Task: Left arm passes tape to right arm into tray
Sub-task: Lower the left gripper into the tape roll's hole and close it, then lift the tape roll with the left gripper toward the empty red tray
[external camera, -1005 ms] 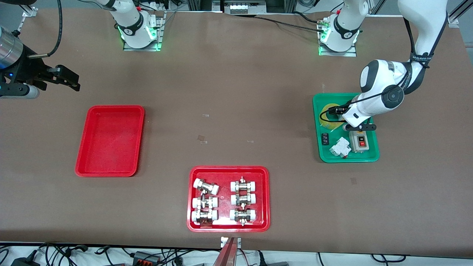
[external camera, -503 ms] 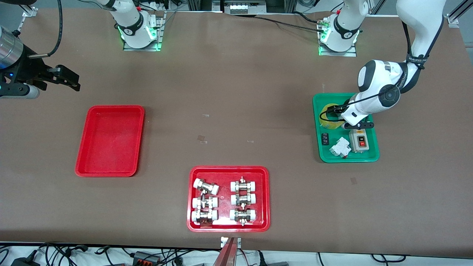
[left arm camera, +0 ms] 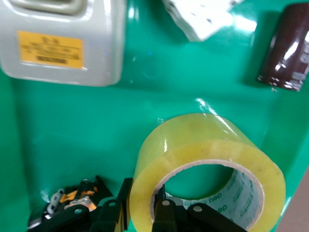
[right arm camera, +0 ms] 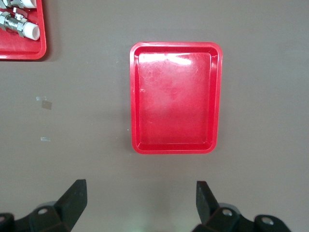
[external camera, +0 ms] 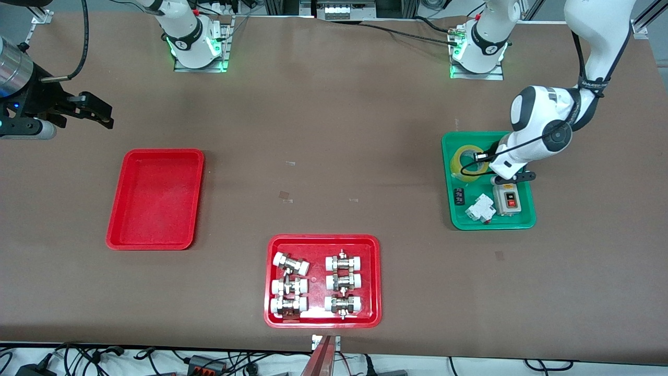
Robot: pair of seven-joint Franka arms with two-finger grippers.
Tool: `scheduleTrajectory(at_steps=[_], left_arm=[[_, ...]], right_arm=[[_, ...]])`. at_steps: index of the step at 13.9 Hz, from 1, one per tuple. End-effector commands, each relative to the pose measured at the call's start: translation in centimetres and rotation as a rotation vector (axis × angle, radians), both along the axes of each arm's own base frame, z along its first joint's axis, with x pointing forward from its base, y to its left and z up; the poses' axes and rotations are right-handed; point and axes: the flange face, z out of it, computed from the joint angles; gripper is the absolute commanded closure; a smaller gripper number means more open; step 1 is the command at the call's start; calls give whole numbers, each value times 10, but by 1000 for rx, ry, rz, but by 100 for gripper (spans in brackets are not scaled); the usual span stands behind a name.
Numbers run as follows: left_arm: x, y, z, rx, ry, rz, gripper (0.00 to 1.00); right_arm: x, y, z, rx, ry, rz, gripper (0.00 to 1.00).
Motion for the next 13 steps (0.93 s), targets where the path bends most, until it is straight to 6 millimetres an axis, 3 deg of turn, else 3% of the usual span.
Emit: scheduleTrajectory(at_steps=[1, 5, 9, 11, 13], left_arm=[[5, 8, 13, 7, -30, 13, 100], [28, 4, 51, 22, -96, 11, 100], [67, -12, 120, 28, -118, -19, 100], [91, -47, 158, -8, -98, 26, 100], [117, -109, 182, -102, -107, 130, 100]], right_arm=[[-1, 2, 3, 5, -4, 3, 0], [-1, 2, 4, 5, -4, 3, 0], [-1, 2, 4, 5, -2, 3, 0], [-1, 1, 2, 4, -1, 3, 0], [-1, 1, 2, 2, -3, 3, 0]])
